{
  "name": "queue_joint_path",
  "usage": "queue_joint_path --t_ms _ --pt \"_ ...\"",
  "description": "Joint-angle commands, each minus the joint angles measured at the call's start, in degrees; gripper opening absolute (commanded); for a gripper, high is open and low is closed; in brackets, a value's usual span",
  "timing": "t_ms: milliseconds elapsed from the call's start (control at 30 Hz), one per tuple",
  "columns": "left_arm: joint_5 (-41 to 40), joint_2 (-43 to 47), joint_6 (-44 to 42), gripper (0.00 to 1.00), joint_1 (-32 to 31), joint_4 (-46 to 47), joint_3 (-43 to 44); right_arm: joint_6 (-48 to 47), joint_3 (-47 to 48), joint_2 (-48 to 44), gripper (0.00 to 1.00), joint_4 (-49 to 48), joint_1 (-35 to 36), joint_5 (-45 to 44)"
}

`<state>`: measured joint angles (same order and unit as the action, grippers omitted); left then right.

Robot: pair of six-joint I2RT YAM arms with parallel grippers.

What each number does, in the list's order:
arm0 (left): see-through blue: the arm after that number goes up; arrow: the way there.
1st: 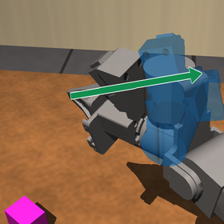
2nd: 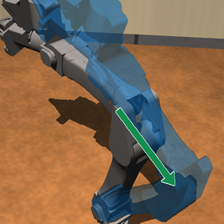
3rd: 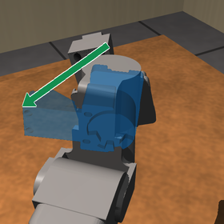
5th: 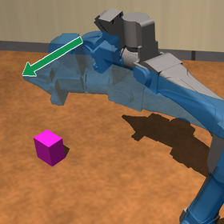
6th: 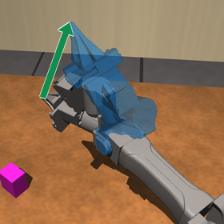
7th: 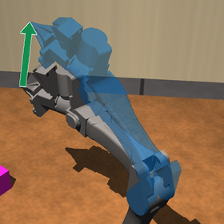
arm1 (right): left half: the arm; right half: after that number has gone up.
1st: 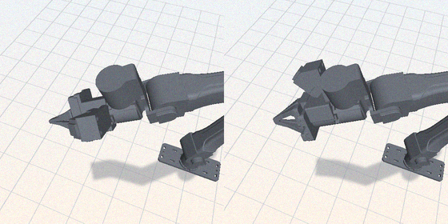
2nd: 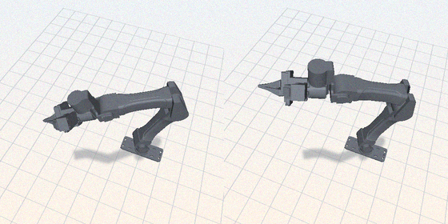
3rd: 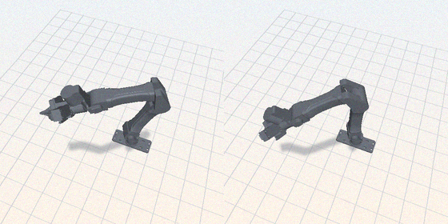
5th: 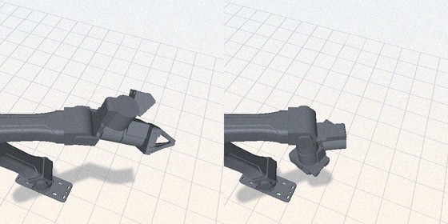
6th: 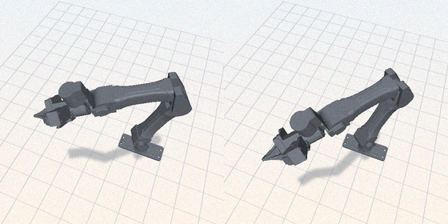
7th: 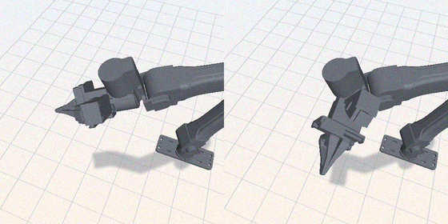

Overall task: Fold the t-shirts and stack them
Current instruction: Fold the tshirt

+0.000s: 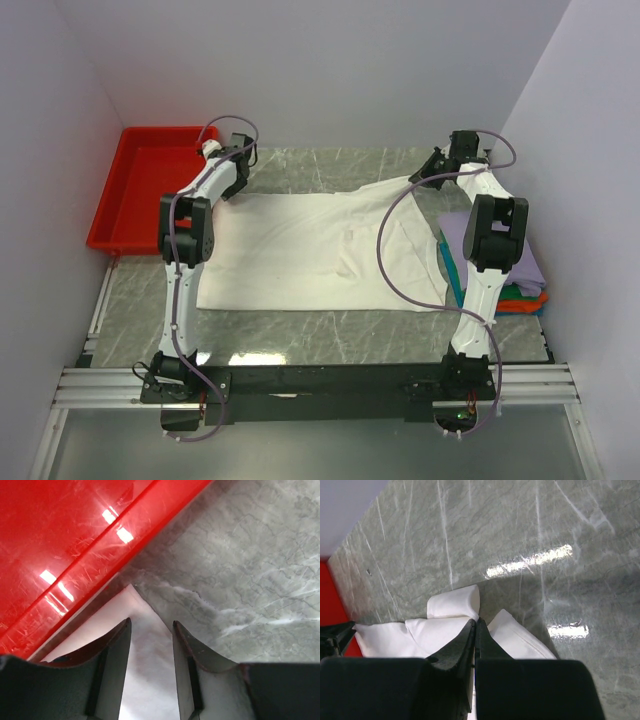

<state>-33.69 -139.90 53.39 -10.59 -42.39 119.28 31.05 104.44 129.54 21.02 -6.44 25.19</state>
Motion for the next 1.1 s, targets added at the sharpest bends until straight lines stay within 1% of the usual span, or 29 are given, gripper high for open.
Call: queue_joint_path --t_ms 0,133,167,233,267,400,500,667,767,967,1067 --pt "-0.68 -0.99 1.11 0.45 -0.22 -1.47 2.36 -0.20 -0.38 -3.06 0.00 -1.59 -0.77 0.56" --pt "-0.06 -0.99 1.37 0.39 -0.22 -1.20 1.48 -0.02 -0.56 -2.97 0.00 -1.77 -0.86 1.08" --pt "0.29 -0.73 1.28 0.32 -0.22 -1.12 1.30 -0.02 -0.56 -2.97 0.00 -1.77 -0.86 1.26" --pt "0.47 -0.29 1.46 0.25 -0.22 -1.03 0.78 0.07 -0.56 -3.15 0.00 -1.77 -0.77 1.35" --pt "0.64 0.23 1.37 0.19 -0.22 -0.85 0.60 -0.02 -0.56 -3.24 0.00 -1.77 -0.86 1.44" --pt "1.52 2.25 0.93 0.11 -0.22 -0.15 0.25 0.15 -1.08 -4.55 0.00 -1.86 -0.86 1.53" --pt "1.96 4.10 0.41 0.09 -0.22 0.29 0.25 0.15 -1.70 -6.04 0.00 -1.86 -0.86 1.01" --pt "2.31 8.05 -0.30 0.10 -0.31 2.22 -1.59 0.77 -3.63 -8.77 0.00 -3.35 -0.95 0.56" --pt "2.49 9.98 -0.83 0.08 -0.22 3.45 -3.26 1.12 -4.86 -10.44 0.00 -4.14 -0.95 0.39" --pt "2.23 11.40 -0.92 0.08 -0.22 2.93 -5.37 0.94 -7.76 -13.52 0.00 -4.32 -0.86 -0.23" --pt "2.23 12.71 -0.39 0.08 -0.22 3.19 -7.56 0.86 -10.92 -16.76 0.00 -5.28 -0.86 -0.58"
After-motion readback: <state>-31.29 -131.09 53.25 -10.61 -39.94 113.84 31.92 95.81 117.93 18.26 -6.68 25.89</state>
